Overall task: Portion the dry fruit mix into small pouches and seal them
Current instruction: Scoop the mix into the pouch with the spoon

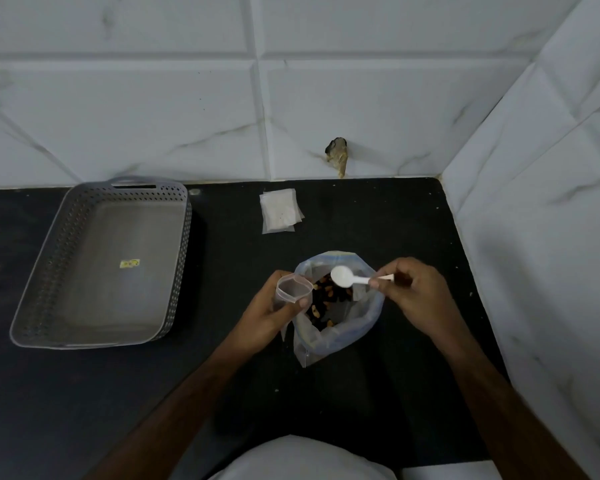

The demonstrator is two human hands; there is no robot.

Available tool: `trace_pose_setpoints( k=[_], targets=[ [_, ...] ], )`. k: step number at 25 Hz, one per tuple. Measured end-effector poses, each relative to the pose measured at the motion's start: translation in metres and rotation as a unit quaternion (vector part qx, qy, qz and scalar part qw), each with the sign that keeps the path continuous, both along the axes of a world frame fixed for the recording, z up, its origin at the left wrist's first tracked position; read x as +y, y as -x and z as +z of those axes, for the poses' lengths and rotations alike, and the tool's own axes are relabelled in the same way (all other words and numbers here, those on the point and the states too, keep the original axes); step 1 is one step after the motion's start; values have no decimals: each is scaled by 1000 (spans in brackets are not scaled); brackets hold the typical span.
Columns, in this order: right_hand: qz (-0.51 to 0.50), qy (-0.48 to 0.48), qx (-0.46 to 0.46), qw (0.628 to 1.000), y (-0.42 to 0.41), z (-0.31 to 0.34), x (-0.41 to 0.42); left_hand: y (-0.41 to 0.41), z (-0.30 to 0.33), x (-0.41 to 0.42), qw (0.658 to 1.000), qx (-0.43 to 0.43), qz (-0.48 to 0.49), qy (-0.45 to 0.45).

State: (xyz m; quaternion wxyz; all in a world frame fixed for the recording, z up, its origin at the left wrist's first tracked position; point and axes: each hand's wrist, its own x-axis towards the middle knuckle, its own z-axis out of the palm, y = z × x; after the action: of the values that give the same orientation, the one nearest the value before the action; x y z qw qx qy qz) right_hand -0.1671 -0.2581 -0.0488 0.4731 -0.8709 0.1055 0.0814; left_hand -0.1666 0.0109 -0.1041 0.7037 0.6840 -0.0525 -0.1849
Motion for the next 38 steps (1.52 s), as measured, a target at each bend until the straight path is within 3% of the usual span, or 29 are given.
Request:
trace_pose_setpoints(
  k=[2,4,10,12,17,24,27,32,36,38],
  targets=[
    [113,182,23,977,-8,-7,1,-1,0,0,1000,3,-3,-3],
    [147,258,34,954,-15,-16,12,-2,1,0,1000,3,-7,-3],
    [107,248,-28,963,-32,-22,13,-15,13,-1,999,-26,-22,-23],
    [107,278,-56,953,-35,-13,6,-21,18,-3,999,-28,-23,-20],
    [135,369,-19,919,-55,-3,3,-28,24,-15,999,-11,-33,-12],
    [142,406,-108,896,-38,-10,18,-17,20,-13,987,-44,-113,-102],
    [176,366,-39,913,-43,-27,34,-12,17,-12,976,-84,-136,-148],
    [233,399,46,886,-71,-47,49,-13,12,-13,965,-150,-91,-196],
    [223,384,-26,896,-61,-56,47,-12,7,-7,961,-162,-74,-211],
    [228,365,14,903,-63,-54,45,-11,6,-5,960,-159,-75,-216]
  ],
)
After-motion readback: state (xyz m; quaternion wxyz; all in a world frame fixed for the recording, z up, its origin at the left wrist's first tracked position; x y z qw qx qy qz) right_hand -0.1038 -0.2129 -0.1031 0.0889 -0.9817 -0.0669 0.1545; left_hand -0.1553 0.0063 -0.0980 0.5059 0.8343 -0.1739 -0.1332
